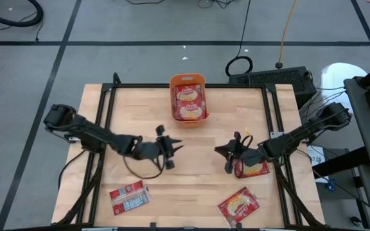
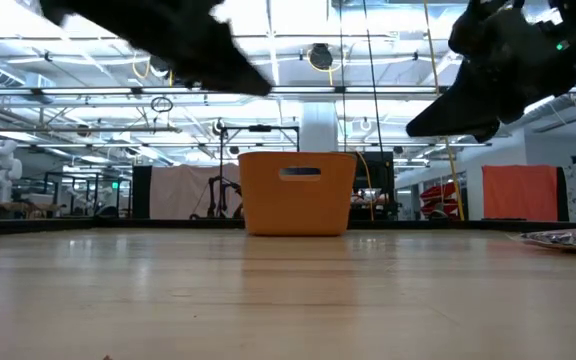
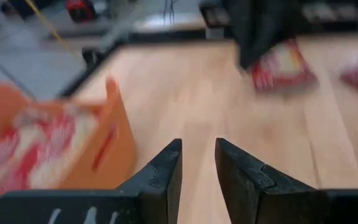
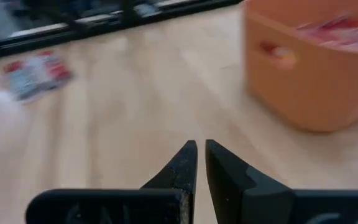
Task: Sort popcorn bags into baskets
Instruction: Put the bottom left red popcorn bag into the orange bin
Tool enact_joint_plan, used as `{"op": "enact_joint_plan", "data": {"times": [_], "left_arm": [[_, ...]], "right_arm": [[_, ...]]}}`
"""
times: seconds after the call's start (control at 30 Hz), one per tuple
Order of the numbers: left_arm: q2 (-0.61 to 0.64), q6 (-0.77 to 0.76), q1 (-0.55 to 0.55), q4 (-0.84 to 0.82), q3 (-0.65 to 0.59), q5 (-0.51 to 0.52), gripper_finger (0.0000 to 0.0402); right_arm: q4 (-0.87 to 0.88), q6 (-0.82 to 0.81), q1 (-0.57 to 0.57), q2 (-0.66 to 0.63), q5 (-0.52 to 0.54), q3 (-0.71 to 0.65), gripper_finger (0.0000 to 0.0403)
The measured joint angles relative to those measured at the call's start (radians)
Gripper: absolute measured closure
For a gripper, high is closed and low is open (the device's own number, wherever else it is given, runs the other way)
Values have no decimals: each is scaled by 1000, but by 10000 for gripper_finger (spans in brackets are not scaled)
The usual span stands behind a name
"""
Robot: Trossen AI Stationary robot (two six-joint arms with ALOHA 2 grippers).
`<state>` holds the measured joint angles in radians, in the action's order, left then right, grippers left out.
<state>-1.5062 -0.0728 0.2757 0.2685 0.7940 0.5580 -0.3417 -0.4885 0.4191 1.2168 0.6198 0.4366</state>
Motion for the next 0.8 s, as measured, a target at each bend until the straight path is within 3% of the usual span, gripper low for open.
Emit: {"op": "enact_joint_plan", "data": {"times": [0.13, 0.23, 0.37, 0.53, 0.63, 0.8], "left_arm": [[45, -157, 83, -249, 0, 41, 300], [48, -309, 142, -427, 0, 24, 300], [48, -533, 236, -589, -1, -54, 300], [48, -745, 394, -636, -1, -173, 300], [43, -860, 493, -657, -1, -183, 300], [40, -1048, 625, -770, -1, -183, 300]], "right_arm": [[-87, 9, -17, 79, 148, 0, 376], [-204, 21, -47, 157, 159, 0, 376], [-314, 104, -78, 226, 66, 0, 376], [-346, 133, -92, 244, 5, 0, 376], [-343, 136, -91, 239, -2, 0, 376], [-352, 140, -90, 224, -113, 1, 376]]}}
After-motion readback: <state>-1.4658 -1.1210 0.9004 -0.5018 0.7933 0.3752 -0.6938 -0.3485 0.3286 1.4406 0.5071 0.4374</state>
